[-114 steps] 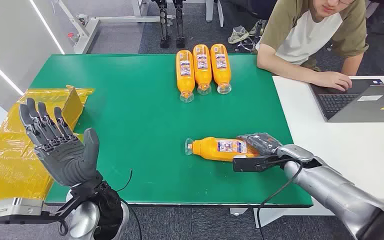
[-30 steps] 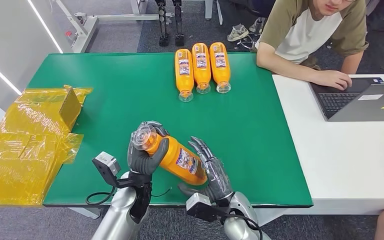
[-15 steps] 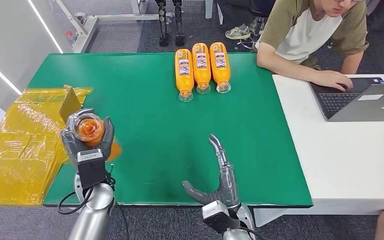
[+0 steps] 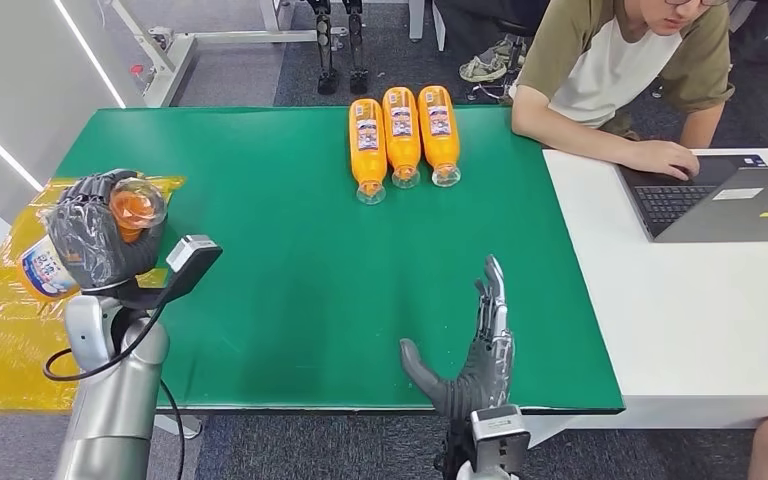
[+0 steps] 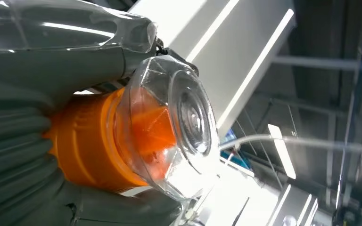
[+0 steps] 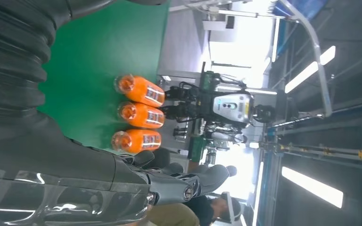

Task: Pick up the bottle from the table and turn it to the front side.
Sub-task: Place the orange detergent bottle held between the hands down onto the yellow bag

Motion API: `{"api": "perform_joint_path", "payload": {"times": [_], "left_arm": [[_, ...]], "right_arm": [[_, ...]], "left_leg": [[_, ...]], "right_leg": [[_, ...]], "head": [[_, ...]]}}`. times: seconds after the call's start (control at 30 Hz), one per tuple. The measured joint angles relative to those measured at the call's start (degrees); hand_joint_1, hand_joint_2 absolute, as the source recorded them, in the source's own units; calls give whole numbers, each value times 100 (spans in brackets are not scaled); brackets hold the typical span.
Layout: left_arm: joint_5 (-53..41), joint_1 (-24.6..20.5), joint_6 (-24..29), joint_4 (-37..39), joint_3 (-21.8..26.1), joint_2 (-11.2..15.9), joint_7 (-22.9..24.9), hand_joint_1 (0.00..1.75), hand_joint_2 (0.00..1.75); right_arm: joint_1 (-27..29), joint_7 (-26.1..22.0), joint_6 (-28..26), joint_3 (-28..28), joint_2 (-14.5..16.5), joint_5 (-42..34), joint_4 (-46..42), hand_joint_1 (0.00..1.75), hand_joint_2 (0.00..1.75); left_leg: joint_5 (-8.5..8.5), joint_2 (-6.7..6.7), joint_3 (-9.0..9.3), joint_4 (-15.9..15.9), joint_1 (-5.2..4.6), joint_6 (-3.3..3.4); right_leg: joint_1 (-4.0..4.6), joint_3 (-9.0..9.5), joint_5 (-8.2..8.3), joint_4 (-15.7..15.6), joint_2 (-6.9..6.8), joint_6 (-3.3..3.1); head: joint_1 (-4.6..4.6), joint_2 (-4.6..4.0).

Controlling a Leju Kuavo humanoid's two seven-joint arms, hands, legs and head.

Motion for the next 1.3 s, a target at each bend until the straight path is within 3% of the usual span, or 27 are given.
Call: {"api": "perform_joint_path", "payload": {"times": [0.2,0.37,0.57,0.83,1.07,1.3], "left_arm": [[-803,-396,2,1326,-197,423,858,175,175],[-952,-645,-35,2279,-1372,787,1861,175,175],[-921,-677,-614,3155,-2454,1121,1364,175,175],[-941,-599,-1302,3541,-3107,1252,1181,175,175],[-637,-696,-1784,3567,-3268,1167,1197,175,175],[-597,-735,-1875,3570,-3268,1115,1206,175,175]], "right_arm": [[-48,0,-334,115,-21,-27,-358,0,175],[-91,0,-385,233,-39,-115,-452,0,175],[-177,0,-373,354,-65,-185,-459,0,175],[-305,0,-404,431,-68,-4,-361,0,175],[-363,0,-442,520,-68,283,-271,0,175],[-366,0,-446,551,-68,290,-238,0,175]], "left_leg": [[0,1,-1,0,0,-1],[0,1,-5,0,-1,-2],[-1,7,-6,-1,0,-2],[-1,3,-6,-3,0,-2],[0,-12,-2,-3,-2,-2],[5,-15,0,-3,-2,-4]], "right_leg": [[0,-4,-1,2,4,0],[-1,-6,-1,2,5,0],[-1,-8,-1,2,10,0],[-1,-8,-4,3,5,-5],[-1,1,-5,3,-12,-4],[-1,4,-5,4,-14,-4]], "head": [[1,1],[2,0],[1,1],[2,1],[2,1],[2,1]]}}
